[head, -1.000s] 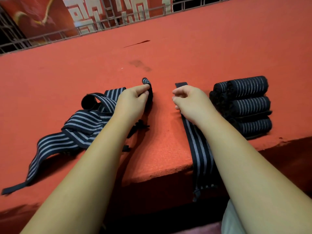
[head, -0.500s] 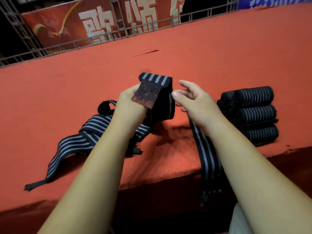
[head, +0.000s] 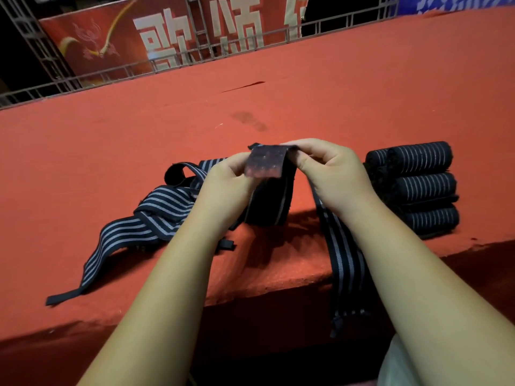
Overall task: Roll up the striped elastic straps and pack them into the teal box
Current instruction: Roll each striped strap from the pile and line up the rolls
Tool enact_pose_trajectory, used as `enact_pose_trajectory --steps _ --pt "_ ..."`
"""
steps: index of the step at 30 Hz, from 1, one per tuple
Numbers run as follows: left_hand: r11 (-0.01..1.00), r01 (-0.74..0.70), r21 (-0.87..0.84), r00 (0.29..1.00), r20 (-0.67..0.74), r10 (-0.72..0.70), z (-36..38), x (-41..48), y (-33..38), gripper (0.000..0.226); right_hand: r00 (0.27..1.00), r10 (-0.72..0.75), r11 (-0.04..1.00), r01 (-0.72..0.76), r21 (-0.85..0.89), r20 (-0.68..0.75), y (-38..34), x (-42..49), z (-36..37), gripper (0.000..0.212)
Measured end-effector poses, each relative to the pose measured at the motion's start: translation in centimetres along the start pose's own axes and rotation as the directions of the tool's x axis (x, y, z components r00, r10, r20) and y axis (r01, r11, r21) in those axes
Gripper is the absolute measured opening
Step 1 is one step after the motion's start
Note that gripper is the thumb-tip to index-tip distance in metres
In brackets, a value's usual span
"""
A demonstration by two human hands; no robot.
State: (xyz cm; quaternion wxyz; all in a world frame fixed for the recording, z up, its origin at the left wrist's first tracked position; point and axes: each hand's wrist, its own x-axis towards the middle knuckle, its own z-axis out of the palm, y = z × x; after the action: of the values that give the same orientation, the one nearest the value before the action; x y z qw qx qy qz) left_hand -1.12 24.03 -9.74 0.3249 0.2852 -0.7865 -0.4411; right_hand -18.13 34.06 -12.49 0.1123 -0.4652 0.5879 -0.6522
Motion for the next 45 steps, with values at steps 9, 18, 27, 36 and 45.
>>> enact_pose_trajectory --steps 9,18,27,36,45 --pt "0.993 -0.078 -0.088 0.991 -0.112 0.068 -1.1 0.9 0.7 0.026 0.997 0.070 0.997 -0.070 -0.017 0.019 -1.6 -0.2 0.1 0.015" --pt "0.995 -0.033 0.093 0.958 -0.282 0.058 -0.2 -0.3 2.1 0.024 0.999 0.006 0.999 -0.004 0.048 -0.036 -2.9 -0.8 1.0 0.015" --pt "0.993 -0.006 -0.119 0.987 -0.162 -0.013 -1.8 -0.8 2.7 0.023 0.996 -0.063 0.991 0.069 -0.114 0.058 -1.9 -0.9 1.1 0.024" --pt "0.961 -0.044 -0.272 0.996 -0.092 0.019 -5.8 -2.4 7.4 0.019 0.973 -0.060 0.998 0.051 0.043 0.224 -6.2 -3.2 0.2 0.013" --pt "0.937 -0.080 -0.340 0.973 -0.231 0.000 -9.4 -5.4 11.0 0.020 0.965 -0.086 0.991 0.058 0.120 0.247 -14.4 -6.2 1.9 0.010"
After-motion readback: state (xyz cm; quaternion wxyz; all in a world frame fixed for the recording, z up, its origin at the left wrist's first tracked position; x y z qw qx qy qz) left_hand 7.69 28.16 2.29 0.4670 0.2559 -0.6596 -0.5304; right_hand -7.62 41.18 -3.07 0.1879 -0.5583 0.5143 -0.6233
